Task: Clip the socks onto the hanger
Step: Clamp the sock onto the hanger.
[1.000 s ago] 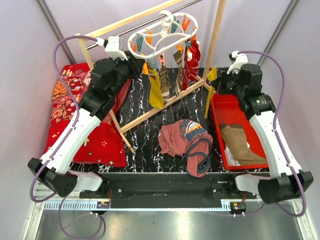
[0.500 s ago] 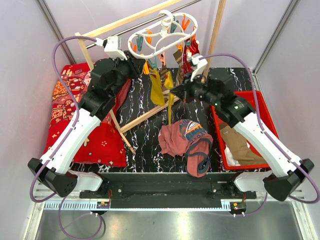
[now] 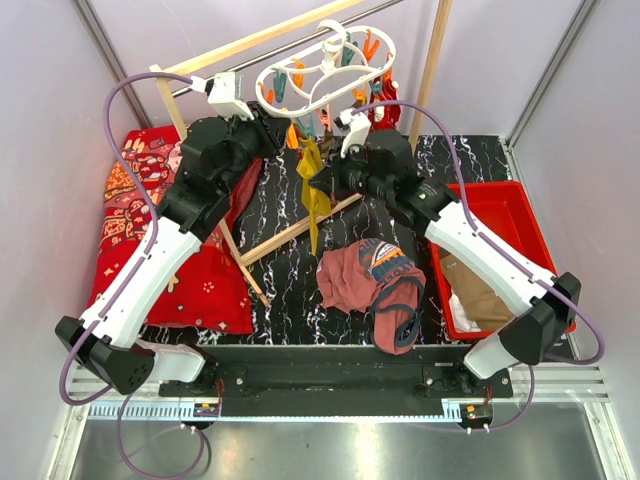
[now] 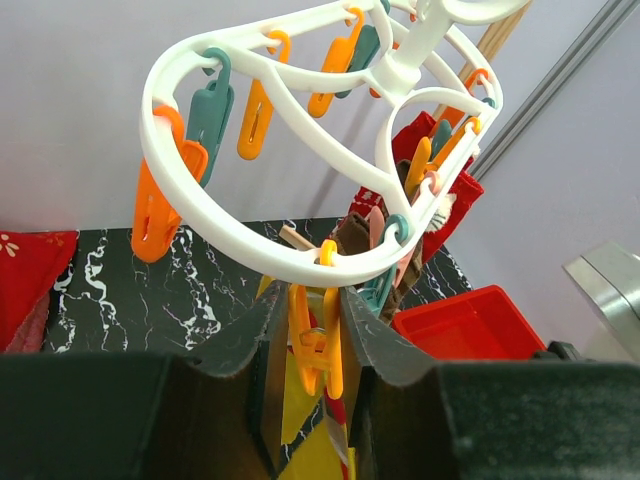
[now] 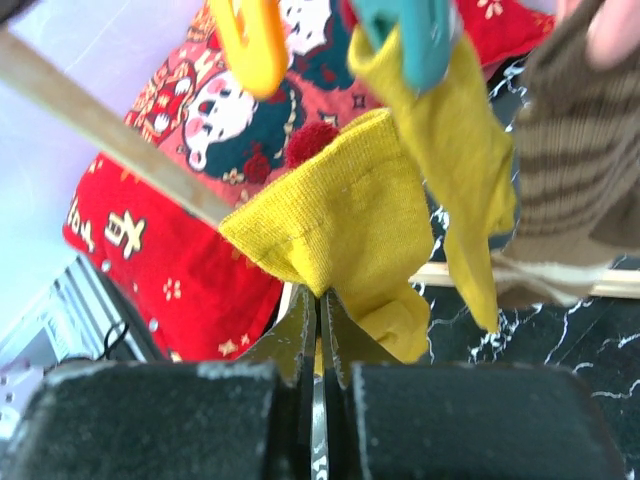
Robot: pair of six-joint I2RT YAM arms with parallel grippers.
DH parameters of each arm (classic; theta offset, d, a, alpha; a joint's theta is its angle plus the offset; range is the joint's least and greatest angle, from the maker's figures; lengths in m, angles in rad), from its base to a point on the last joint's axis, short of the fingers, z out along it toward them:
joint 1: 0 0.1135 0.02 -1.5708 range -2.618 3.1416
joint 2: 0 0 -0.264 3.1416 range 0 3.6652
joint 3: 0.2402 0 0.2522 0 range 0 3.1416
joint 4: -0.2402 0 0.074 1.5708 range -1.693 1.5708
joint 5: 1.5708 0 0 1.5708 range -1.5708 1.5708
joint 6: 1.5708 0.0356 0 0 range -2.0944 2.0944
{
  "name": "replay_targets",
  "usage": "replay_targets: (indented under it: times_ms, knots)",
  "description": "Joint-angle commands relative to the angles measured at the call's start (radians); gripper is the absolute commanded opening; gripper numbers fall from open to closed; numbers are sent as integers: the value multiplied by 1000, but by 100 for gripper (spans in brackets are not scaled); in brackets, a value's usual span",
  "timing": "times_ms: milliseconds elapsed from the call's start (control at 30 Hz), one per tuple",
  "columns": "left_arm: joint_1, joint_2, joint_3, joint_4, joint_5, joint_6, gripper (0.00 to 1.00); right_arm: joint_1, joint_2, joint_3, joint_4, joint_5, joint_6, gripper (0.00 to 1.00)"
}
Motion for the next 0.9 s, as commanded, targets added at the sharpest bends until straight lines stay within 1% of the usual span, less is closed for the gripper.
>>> replay_targets:
  times_ms: [0,300,867]
  knots:
    - [4,-34,18,38,-12,-26,0,13,42,98,54,59,25,0]
    - [6,-34,10,38,-13,-18,0,14,97,169,54,85,21,0]
    - [6,-34,4,36,-9,-18,0,24,117,222,69,64,25,0]
